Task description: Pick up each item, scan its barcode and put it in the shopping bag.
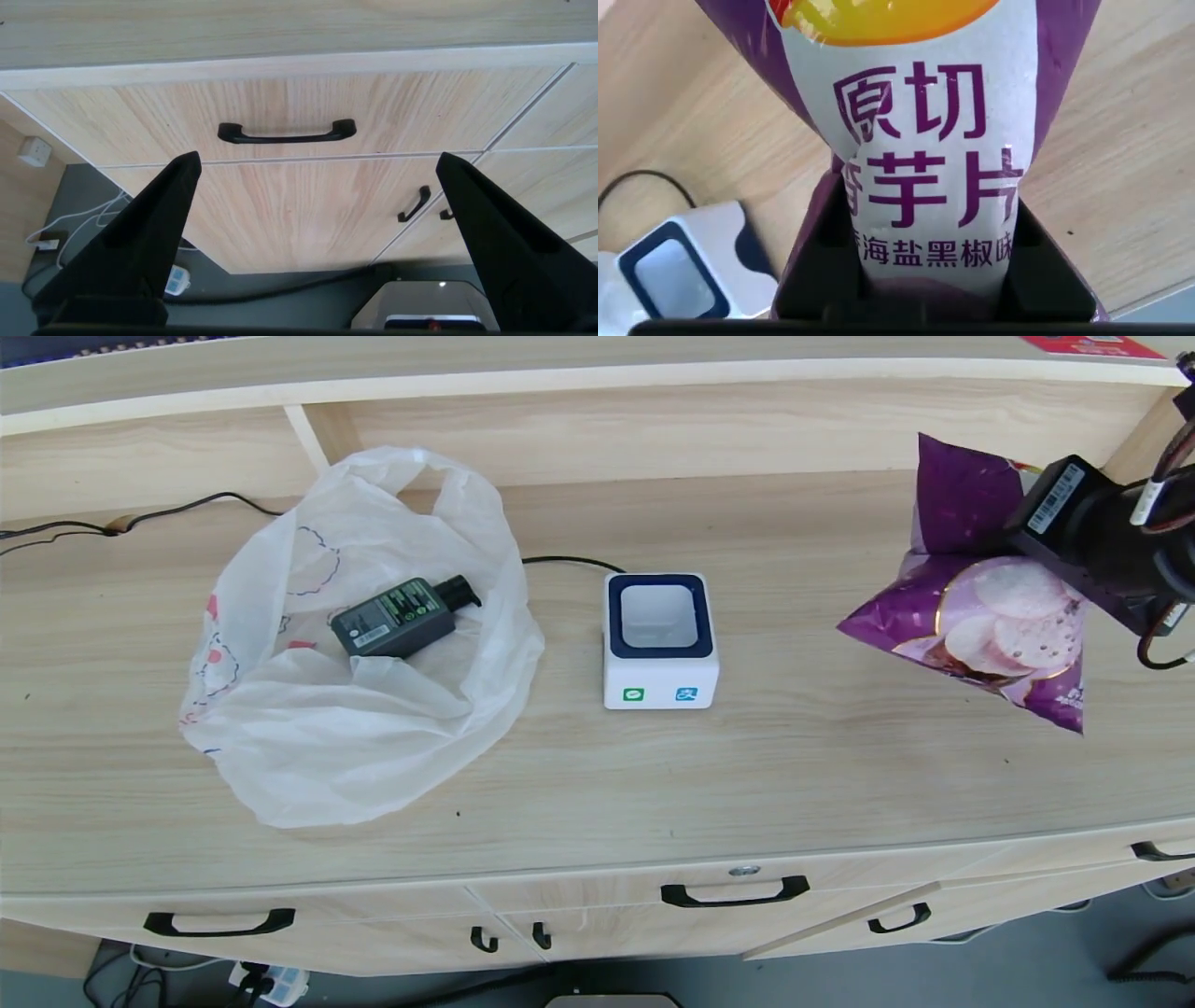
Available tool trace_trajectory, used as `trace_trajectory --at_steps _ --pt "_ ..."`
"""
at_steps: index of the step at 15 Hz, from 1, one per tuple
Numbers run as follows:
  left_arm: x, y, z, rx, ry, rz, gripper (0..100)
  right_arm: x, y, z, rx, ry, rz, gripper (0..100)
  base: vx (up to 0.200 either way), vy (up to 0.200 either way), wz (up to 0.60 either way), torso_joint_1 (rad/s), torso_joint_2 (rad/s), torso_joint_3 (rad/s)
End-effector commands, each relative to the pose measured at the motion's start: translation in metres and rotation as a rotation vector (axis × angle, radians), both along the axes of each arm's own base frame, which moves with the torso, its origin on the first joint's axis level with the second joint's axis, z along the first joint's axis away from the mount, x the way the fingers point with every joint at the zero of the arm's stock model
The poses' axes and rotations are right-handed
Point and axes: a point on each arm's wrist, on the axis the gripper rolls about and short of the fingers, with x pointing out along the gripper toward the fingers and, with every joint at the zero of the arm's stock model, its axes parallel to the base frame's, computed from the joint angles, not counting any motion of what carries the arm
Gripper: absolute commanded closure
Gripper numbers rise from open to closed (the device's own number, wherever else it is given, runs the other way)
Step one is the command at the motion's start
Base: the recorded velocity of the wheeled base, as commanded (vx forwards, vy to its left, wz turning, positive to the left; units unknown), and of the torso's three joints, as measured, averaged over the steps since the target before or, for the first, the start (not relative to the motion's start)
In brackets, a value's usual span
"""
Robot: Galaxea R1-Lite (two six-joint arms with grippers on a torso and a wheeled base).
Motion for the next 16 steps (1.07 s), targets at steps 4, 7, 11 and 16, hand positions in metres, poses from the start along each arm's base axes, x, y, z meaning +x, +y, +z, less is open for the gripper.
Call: trace_trajectory --at_steps 4,7,11,16 --pt "0.000 0.000 0.000 0.000 0.000 0.000 0 -0.055 0.021 0.015 0.232 -0.214 0.198 100 0.000 0.000 0.00 0.000 0.00 0.000" --pt "0.000 0.000 0.000 0.000 0.000 0.000 0 -0.071 0.017 -0.009 0.386 -0.346 0.303 100 0.000 0.000 0.00 0.000 0.00 0.000" --pt "0.000 0.000 0.000 0.000 0.001 0.000 0 -0.102 0.005 -0.037 0.457 -0.471 0.547 100 0.000 0.000 0.00 0.000 0.00 0.000" --pt "0.000 0.000 0.000 0.000 0.000 0.000 0 -0.125 -0.003 -0.050 0.588 -0.523 0.782 100 0.000 0.000 0.00 0.000 0.00 0.000"
